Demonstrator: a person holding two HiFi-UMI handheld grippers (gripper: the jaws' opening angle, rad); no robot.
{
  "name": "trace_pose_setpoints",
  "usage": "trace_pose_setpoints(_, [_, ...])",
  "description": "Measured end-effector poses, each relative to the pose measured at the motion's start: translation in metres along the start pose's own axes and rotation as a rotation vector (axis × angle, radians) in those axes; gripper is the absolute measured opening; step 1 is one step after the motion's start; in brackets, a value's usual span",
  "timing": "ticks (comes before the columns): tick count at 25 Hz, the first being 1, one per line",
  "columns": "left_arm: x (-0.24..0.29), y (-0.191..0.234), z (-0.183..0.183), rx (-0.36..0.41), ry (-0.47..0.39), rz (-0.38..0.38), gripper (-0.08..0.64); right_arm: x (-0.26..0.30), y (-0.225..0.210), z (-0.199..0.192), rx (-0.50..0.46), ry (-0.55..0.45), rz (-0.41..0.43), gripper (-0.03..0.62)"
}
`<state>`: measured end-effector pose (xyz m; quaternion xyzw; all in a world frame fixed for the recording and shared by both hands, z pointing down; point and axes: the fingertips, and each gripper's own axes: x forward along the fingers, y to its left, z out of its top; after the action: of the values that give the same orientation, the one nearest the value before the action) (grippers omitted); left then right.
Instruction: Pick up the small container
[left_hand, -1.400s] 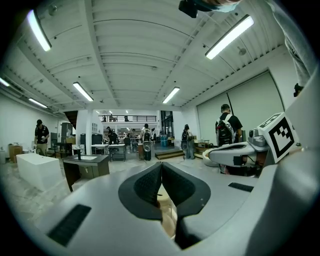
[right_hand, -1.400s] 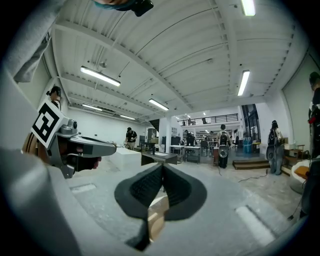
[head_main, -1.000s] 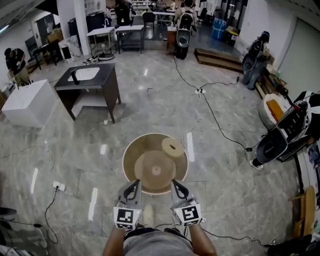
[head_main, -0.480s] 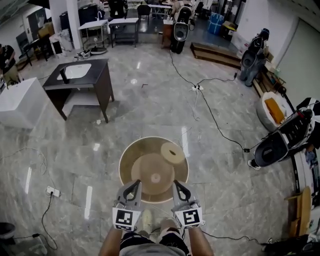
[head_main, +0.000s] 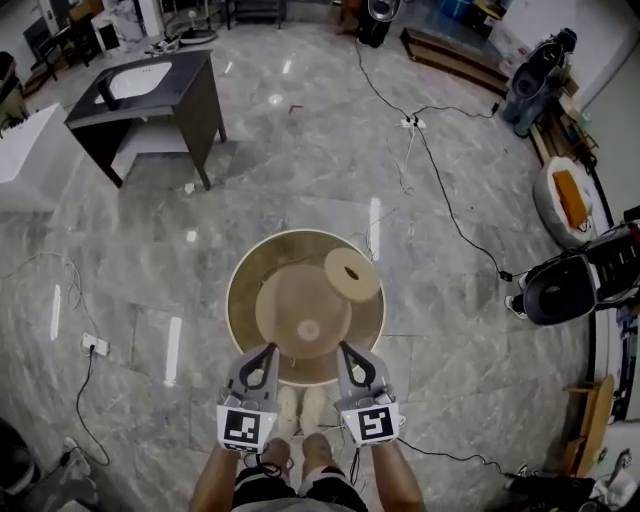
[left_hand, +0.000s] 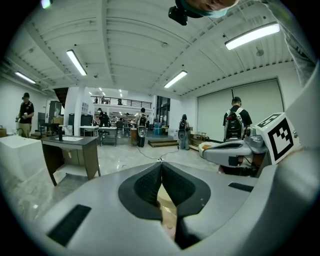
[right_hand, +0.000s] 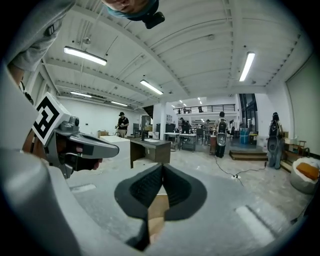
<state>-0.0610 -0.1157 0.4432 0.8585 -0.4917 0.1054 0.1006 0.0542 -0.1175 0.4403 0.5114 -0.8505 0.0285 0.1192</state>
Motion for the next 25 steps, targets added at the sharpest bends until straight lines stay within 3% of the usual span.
trace_pose_setpoints(3, [0.023,0.005,-0.03,-0.024,0.037,0.014,0.018,0.02,-0.006,-0.035,0.021,0.024,0.014,0.002])
trace_pose_setpoints(7, [0.049,0.012,-0.075,0.005,0.069,0.019,0.018,0.043,-0.009,-0.087,0.042,0.071,0.043,0.002])
trace_pose_setpoints(14, [0.088,0.027,-0.145,-0.09,0.128,0.044,0.018,0.08,-0.008,-0.163,0.076,0.129,0.084,0.002])
trace_pose_setpoints(25, [0.116,0.052,-0.258,-0.144,0.192,0.095,0.018,0.115,-0.005,-0.277,0.098,0.195,0.114,0.002])
